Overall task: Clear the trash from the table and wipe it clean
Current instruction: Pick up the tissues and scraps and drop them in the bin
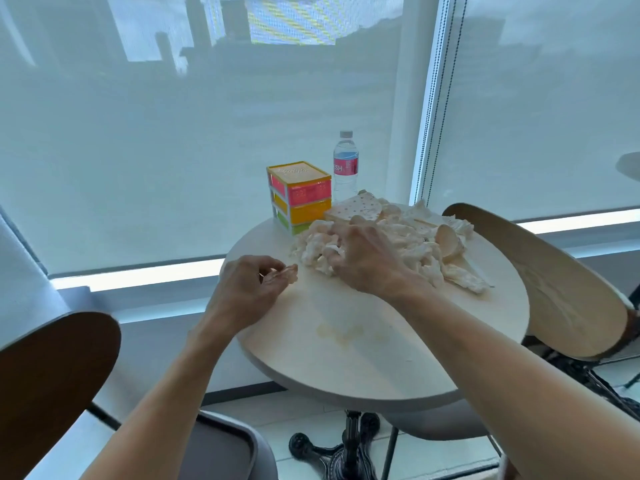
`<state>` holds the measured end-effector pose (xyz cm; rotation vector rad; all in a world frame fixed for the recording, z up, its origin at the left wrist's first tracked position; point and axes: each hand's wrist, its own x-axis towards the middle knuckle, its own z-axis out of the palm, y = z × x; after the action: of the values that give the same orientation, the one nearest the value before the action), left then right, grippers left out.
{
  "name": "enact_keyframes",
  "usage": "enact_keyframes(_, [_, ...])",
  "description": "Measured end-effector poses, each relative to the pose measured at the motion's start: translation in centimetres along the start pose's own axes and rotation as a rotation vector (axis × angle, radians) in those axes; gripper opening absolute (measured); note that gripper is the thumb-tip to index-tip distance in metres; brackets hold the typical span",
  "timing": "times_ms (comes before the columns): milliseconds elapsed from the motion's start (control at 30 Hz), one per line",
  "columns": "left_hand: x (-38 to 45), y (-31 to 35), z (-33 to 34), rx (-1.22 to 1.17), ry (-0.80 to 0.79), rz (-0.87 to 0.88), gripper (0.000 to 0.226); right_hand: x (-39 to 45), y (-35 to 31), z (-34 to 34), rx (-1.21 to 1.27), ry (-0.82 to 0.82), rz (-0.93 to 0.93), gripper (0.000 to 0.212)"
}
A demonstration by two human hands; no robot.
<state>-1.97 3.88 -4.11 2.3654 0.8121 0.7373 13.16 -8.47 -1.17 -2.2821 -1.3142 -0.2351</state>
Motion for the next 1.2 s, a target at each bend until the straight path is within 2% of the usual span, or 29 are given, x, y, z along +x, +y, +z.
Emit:
enact_keyframes(167, [-1.2, 0.2, -0.3, -0.104, -0.003, 0.035, 0.022, 2.4, -0.9, 0.7, -0.136, -0.084, -0.007, 0.049])
enact_keyframes(267, [-1.5, 0.0, -0.6, -0.135, -0.009, 0.044, 0.021, 3.4, -1.2, 1.6, -0.243, -0.165, 0.006, 0.042])
enact_keyframes(367, [-1.7, -0.4, -1.1, -0.169, -0.002, 0.013, 0.021, 3.7, -1.6, 2.1, -0.243, -0.131, 0.016, 0.034])
enact_keyframes(433, [-1.9, -0.5, -1.4, -0.19, 0.005, 0.002, 0.021, 3.9, -1.8, 1.8, -0.144, -0.064, 0.027, 0.029])
enact_keyframes(533, [-2.2, -0.4, -1.6, -0.232, 0.005, -0.004, 0.02, 3.9, -2.5, 0.3, 0.154, 0.005, 0.084, 0.026])
enact_keyframes(733, [-2.8, 0.8, -1.4, -0.314, -0.007, 0.003, 0.017, 2.5, -3.4, -4.5, 0.531, 0.045, 0.082, 0.015])
enact_keyframes(1033, [-4.8, 4.8, 0.5, -0.443, -0.016, 0.021, 0.026, -3.5, -0.3, -10.0, 0.787, 0.101, 0.143, 0.028])
enact_keyframes(1200, [-7.0, 8.8, 2.0, -0.528, -0.071, 0.062, 0.02, -8.3, 3.0, -12.4, 0.893, 0.112, 0.206, 0.026])
